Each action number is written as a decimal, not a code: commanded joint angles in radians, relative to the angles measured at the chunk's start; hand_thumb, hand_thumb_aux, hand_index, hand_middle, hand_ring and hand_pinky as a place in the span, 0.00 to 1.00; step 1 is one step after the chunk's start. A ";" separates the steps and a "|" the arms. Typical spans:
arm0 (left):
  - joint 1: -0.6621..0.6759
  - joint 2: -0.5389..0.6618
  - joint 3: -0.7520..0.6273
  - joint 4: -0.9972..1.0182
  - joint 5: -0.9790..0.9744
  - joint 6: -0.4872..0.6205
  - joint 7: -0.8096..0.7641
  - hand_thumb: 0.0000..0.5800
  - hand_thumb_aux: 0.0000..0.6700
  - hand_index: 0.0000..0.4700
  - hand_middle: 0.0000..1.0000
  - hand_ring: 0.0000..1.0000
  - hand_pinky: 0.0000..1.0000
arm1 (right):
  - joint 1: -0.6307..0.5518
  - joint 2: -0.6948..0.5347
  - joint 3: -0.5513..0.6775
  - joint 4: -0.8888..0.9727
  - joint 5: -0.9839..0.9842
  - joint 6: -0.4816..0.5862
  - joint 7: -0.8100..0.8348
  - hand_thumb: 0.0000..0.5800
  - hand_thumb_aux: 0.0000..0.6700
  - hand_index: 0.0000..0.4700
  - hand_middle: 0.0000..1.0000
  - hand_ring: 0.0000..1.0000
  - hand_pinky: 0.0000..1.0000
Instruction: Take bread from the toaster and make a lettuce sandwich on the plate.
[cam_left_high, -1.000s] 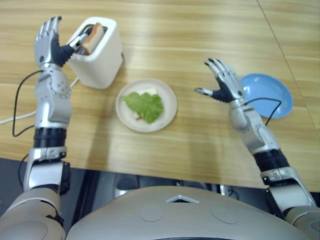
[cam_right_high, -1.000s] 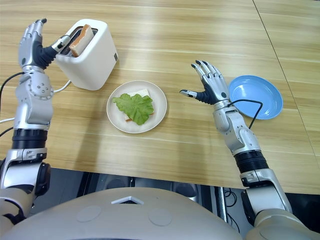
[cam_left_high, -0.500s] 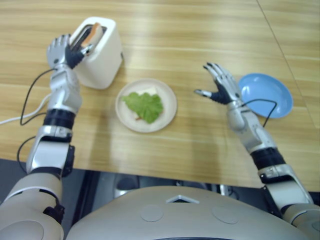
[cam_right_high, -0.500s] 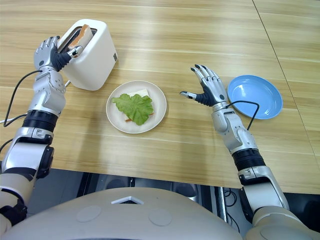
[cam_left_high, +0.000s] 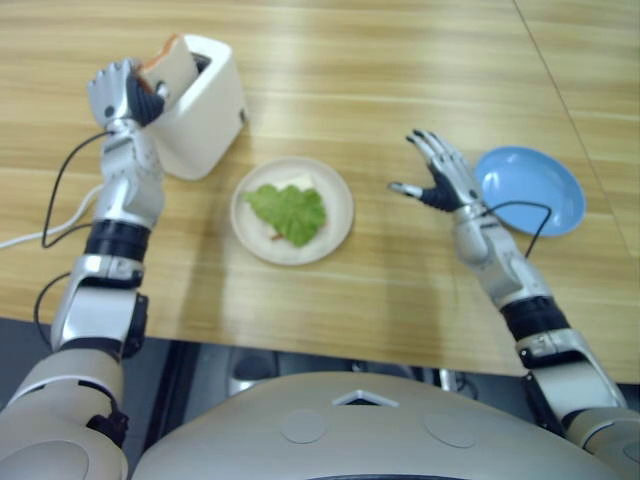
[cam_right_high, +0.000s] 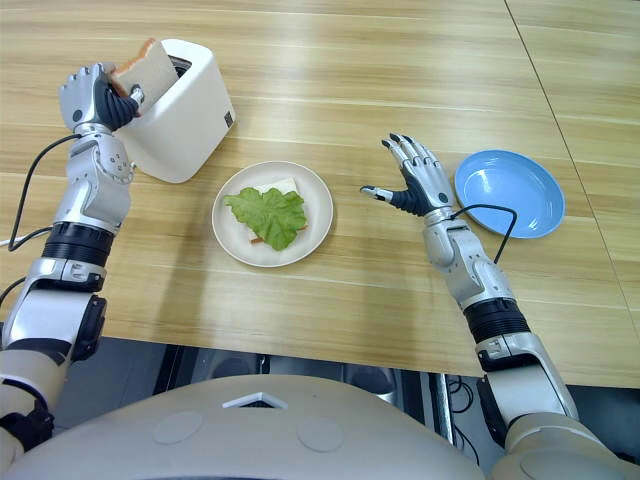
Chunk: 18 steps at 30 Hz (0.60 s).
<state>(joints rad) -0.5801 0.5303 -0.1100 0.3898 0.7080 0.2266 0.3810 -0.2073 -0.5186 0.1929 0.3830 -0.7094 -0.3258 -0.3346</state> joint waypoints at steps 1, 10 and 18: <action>0.065 -0.015 0.059 -0.201 -0.006 -0.050 0.094 1.00 1.00 0.98 1.00 1.00 1.00 | -0.003 -0.002 0.006 0.023 -0.001 0.005 -0.006 0.00 0.00 0.00 0.00 0.00 0.00; 0.132 -0.154 0.258 -0.379 -0.613 -0.261 -0.229 1.00 1.00 0.98 1.00 1.00 1.00 | -0.014 0.004 0.009 0.049 0.009 0.001 -0.019 0.00 0.00 0.00 0.00 0.00 0.00; 0.178 -0.211 0.227 -0.251 -0.909 -0.168 -0.649 1.00 1.00 0.98 1.00 1.00 1.00 | -0.031 0.019 0.016 0.081 0.017 -0.009 -0.030 0.00 0.00 0.00 0.00 0.00 0.00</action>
<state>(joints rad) -0.4166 0.3325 0.1288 0.1155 -0.1527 0.0197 -0.1988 -0.2338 -0.5047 0.1987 0.4469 -0.6999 -0.3317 -0.3617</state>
